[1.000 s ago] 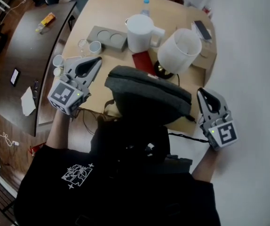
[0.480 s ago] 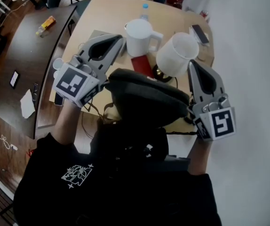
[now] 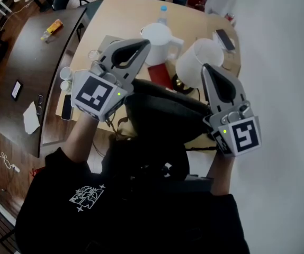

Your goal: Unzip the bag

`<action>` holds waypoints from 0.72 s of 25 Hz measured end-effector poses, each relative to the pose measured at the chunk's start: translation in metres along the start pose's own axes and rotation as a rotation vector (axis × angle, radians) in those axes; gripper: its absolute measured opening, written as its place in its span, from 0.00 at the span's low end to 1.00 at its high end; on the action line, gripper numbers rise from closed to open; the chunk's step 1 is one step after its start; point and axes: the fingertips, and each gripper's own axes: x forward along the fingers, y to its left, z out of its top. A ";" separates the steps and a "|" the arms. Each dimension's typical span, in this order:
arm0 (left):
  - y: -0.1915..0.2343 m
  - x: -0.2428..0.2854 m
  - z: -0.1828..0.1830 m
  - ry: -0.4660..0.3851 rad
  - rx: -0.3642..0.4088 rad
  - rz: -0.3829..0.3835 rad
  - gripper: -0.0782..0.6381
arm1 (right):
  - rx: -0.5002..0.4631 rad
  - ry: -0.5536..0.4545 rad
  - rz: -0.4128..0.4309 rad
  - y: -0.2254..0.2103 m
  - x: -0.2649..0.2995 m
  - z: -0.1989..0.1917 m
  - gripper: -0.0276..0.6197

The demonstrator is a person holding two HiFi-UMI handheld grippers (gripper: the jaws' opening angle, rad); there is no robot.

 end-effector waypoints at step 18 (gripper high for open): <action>0.003 0.001 -0.007 0.018 0.006 0.005 0.10 | -0.047 0.011 0.023 0.003 0.003 0.002 0.07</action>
